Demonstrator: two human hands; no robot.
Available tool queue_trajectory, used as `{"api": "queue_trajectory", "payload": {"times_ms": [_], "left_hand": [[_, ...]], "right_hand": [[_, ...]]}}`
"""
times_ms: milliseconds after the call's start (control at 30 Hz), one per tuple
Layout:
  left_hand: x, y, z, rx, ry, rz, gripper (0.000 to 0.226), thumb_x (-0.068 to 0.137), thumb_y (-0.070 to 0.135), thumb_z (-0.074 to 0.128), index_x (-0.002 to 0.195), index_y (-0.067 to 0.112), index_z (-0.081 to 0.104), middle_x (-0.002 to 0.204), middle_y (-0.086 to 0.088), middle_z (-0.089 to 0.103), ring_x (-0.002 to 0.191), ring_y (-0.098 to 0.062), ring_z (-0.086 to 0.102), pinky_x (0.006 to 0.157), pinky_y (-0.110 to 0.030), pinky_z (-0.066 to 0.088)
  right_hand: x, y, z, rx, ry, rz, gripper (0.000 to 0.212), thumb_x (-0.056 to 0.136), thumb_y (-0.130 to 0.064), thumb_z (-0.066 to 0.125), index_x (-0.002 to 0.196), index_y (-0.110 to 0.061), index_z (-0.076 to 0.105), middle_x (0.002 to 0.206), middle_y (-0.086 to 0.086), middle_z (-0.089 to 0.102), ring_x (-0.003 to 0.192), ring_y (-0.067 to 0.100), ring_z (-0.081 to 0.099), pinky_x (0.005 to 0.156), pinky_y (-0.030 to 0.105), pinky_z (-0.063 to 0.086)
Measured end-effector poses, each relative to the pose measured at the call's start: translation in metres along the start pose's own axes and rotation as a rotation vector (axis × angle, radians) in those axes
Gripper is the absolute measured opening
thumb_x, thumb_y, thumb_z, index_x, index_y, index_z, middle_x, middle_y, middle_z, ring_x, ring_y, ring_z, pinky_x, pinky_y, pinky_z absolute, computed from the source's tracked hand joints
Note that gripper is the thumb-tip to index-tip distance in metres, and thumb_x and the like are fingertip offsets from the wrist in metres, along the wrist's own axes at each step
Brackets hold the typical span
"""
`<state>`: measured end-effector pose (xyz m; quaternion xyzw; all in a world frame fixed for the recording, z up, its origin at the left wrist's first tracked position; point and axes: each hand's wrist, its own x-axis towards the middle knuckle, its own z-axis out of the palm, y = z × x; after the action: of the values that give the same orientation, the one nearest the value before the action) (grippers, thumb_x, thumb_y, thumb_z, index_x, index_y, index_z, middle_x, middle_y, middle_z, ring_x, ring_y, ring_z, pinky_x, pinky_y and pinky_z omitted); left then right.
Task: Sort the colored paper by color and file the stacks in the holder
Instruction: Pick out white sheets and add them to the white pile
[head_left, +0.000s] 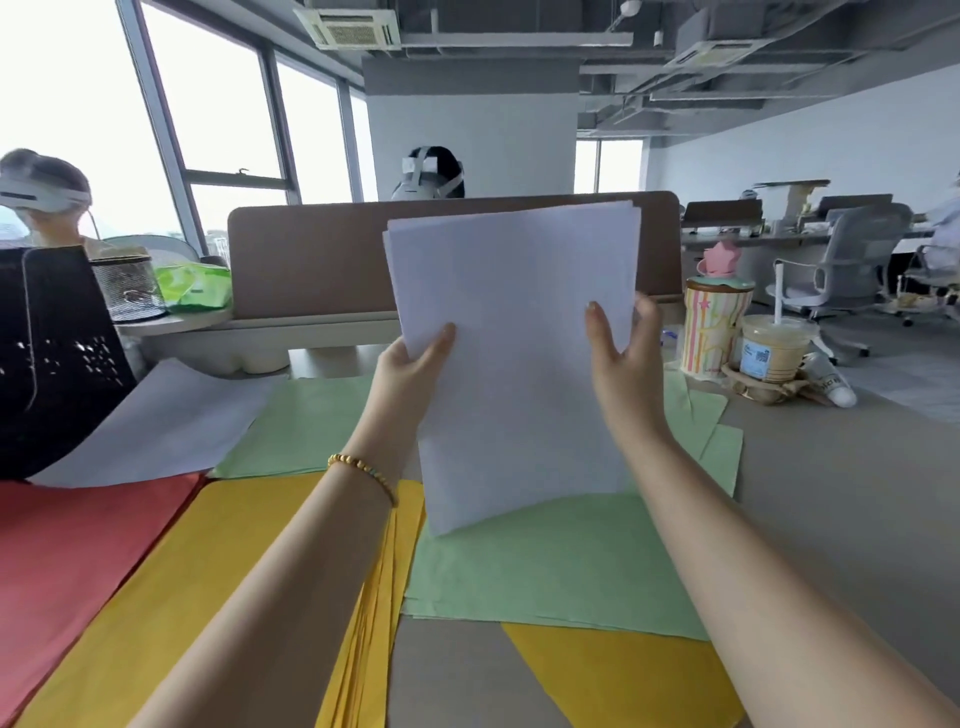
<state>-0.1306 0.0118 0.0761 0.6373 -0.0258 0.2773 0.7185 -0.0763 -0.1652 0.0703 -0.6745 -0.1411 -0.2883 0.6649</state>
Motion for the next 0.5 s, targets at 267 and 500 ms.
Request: {"api": "queue_trajectory", "payload": {"times_ms": [267,500], "left_hand": [[0.022,0.013,-0.037,-0.015,0.285,-0.110,0.023,0.094,0.027,0.054,0.075,0.017,0.061,0.071,0.003,0.063,0.060,-0.013,0.061,0.065,-0.025,0.051],[0.014,0.012,-0.142,0.188,0.075,-0.355,0.022,0.095,0.016,0.051,0.105,-0.001,0.061,0.081,-0.008,0.069,0.065,-0.018,0.066,0.066,-0.026,0.054]], "right_hand": [[-0.008,0.023,0.019,-0.116,-0.461,0.272,0.020,0.093,-0.031,0.054,0.083,-0.018,0.064,0.081,0.001,0.064,0.072,0.014,0.058,0.068,0.025,0.044],[-0.021,0.045,0.114,-0.018,-0.513,0.536,0.019,0.092,-0.022,0.055,0.079,-0.010,0.064,0.090,0.013,0.065,0.079,0.024,0.058,0.071,0.032,0.042]]}}
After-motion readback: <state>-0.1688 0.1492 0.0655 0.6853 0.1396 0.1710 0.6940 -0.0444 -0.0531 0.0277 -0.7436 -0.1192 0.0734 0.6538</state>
